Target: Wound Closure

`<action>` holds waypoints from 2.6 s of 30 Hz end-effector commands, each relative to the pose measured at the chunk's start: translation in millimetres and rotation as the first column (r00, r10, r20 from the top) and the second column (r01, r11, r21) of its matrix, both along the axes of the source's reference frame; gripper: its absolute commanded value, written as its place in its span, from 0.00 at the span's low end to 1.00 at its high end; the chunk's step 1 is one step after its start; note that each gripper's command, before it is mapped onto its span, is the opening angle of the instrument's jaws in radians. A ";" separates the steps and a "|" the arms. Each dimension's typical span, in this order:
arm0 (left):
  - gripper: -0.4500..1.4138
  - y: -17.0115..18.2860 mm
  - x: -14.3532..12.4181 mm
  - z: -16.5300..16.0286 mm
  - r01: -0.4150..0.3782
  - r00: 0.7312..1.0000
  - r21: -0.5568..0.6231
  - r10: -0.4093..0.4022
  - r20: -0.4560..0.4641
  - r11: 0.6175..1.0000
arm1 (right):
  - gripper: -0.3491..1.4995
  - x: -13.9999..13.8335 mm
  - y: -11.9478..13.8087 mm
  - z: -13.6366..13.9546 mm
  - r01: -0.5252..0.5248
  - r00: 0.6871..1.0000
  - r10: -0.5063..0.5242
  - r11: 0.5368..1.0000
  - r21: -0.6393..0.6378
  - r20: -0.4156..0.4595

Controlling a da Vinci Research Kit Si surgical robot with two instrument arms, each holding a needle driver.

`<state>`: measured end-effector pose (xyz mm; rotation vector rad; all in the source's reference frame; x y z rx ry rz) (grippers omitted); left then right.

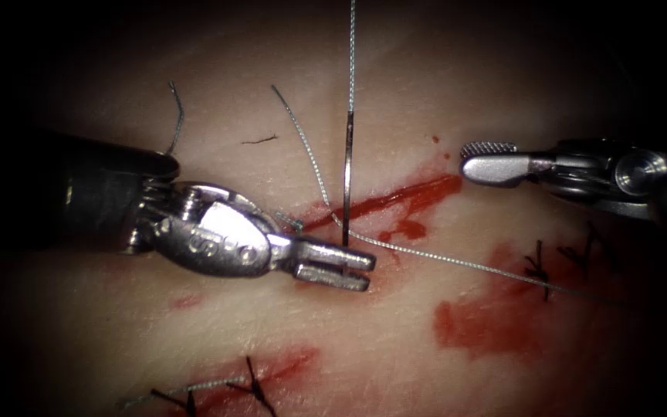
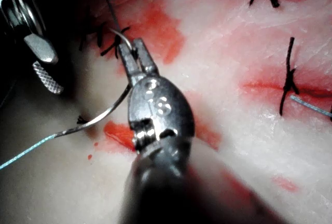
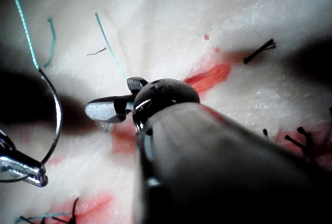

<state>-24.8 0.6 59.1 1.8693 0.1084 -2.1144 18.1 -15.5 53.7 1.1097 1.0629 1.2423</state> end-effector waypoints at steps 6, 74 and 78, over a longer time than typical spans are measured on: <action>0.00 -0.5 -0.6 0.8 -0.012 1.000 -0.009 0.012 0.005 1.000 | 0.80 2.8 -1.4 1.0 -0.015 0.999 0.019 0.995 0.099 -0.041; 0.48 7.5 7.0 2.3 0.581 0.806 0.792 -0.263 -0.530 0.187 | 0.00 5.9 2.0 8.3 -0.404 0.902 0.357 0.504 -0.763 -0.242; 0.54 6.8 7.4 5.2 0.573 0.819 0.739 -0.237 -0.522 0.354 | 0.00 5.2 2.3 7.7 -0.363 0.923 0.303 0.477 -0.801 -0.237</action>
